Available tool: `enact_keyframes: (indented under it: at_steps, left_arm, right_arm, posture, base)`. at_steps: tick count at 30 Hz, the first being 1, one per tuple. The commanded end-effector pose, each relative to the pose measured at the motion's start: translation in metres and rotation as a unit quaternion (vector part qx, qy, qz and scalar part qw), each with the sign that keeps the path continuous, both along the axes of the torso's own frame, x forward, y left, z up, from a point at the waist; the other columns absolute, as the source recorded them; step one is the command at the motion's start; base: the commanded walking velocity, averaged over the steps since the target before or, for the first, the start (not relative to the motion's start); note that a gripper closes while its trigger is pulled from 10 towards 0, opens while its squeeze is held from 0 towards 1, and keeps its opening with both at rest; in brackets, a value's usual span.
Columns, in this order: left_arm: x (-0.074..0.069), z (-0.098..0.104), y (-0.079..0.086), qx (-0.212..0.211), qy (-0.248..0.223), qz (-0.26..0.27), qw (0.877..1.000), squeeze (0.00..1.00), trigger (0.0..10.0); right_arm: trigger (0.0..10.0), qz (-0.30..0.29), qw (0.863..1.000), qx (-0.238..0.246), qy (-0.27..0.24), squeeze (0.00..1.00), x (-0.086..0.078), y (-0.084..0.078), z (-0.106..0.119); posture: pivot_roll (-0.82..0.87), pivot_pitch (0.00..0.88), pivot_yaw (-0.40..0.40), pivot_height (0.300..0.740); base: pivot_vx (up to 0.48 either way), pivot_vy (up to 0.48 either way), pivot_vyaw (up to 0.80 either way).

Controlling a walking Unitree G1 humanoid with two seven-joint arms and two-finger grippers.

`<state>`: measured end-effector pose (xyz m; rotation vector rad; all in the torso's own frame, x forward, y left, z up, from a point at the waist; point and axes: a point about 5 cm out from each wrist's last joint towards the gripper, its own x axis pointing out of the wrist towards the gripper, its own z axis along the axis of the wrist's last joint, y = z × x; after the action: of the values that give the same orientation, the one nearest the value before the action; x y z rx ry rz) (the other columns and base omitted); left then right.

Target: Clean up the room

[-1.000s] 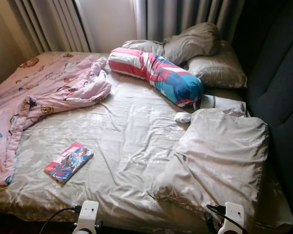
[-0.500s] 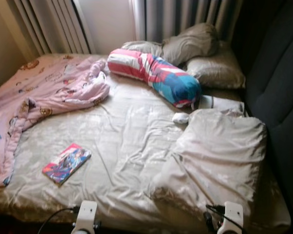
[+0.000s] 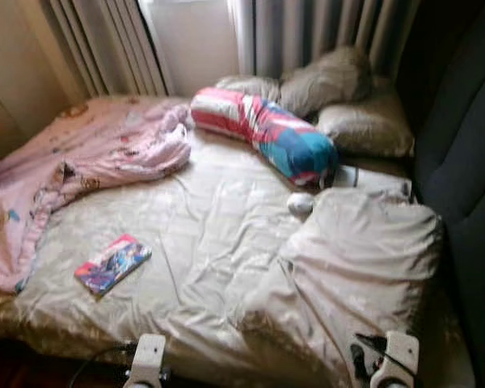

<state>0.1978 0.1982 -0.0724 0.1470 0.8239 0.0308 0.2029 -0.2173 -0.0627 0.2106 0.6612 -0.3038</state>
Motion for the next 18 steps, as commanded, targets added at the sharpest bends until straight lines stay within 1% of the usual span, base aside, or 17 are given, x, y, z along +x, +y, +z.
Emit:
enact_keyframes:
  at_steps: [1, 3, 5, 7, 10, 11, 12, 13, 14, 17, 18]
  left_arm:
    - [-0.004, -0.002, 0.005, 0.004, 0.007, 0.006, 1.000, 0.00, 10.0]
    - [-0.001, 0.000, 0.005, 0.003, -0.004, 0.004, 1.000, 0.00, 10.0]
    - [0.004, 0.004, 0.004, 0.001, -0.019, 0.001, 1.000, 0.00, 10.0]
    - [0.009, 0.007, 0.003, -0.001, -0.032, 0.000, 0.999, 0.00, 10.0]
    - [0.024, 0.018, 0.005, -0.006, -0.073, 0.009, 0.997, 0.00, 10.0]
    - [0.024, 0.018, 0.005, -0.006, -0.073, 0.009, 0.997, 0.00, 10.0]
    - [0.040, 0.031, 0.005, -0.009, -0.123, 0.008, 0.992, 0.00, 10.0]
    - [0.044, 0.035, 0.005, -0.010, -0.136, 0.008, 0.991, 0.00, 10.0]
    - [0.053, 0.044, 0.003, -0.009, -0.171, 0.004, 0.985, 0.00, 10.0]
    - [0.078, 0.072, -0.004, -0.020, -0.265, 0.006, 0.964, 0.00, 10.0]
    - [0.082, 0.077, -0.006, -0.023, -0.281, 0.005, 0.960, 0.00, 10.0]
  right_arm:
    - [10.0, -0.004, 1.000, 0.005, -0.030, 0.00, 0.011, 0.002, 0.007]
    - [10.0, -0.010, 0.999, 0.003, -0.054, 0.00, 0.019, 0.000, 0.014]
    - [10.0, -0.013, 0.998, -0.001, -0.067, 0.00, 0.023, -0.001, 0.018]
    - [10.0, -0.017, 0.997, -0.002, -0.076, 0.00, 0.025, -0.002, 0.020]
    - [10.0, -0.015, 0.996, -0.005, -0.087, 0.00, 0.028, -0.001, 0.022]
    - [10.0, -0.015, 0.996, -0.005, -0.087, 0.00, 0.028, -0.001, 0.022]
    - [10.0, 0.002, 0.995, -0.023, -0.100, 0.00, 0.031, 0.000, 0.026]
    - [10.0, 0.007, 0.994, -0.028, -0.104, 0.00, 0.032, 0.000, 0.027]
    - [10.0, 0.007, 0.993, -0.026, -0.118, 0.00, 0.034, 0.001, 0.030]
    - [10.0, 0.011, 0.986, -0.027, -0.161, 0.00, 0.041, 0.001, 0.040]
    - [10.0, 0.015, 0.985, -0.029, -0.169, 0.00, 0.043, 0.001, 0.042]
  posture:
    - [0.06, 0.035, 0.001, 0.740]
    - [0.07, 0.041, 0.004, 0.740]
    - [0.07, 0.046, 0.005, 0.740]
    - [0.07, 0.049, 0.004, 0.740]
    - [0.07, 0.055, 0.001, 0.740]
    - [0.07, 0.055, 0.001, 0.740]
    - [0.07, 0.064, 0.000, 0.740]
    - [0.07, 0.064, 0.000, 0.740]
    - [0.06, 0.069, 0.000, 0.740]
    - [0.06, 0.078, -0.001, 0.740]
    - [0.06, 0.078, -0.001, 0.740]
  base:
    - [0.000, 0.000, 0.00]
    - [0.000, 0.000, 0.00]
    - [0.000, 0.000, 0.00]
    - [0.000, 0.000, 0.00]
    - [0.000, 0.000, 0.00]
    - [0.000, 0.000, 0.00]
    - [0.000, 0.000, 0.00]
    - [0.000, 0.000, 0.00]
    - [0.000, 0.000, 0.00]
    - [0.000, 0.000, 0.00]
    - [0.000, 0.000, 0.00]
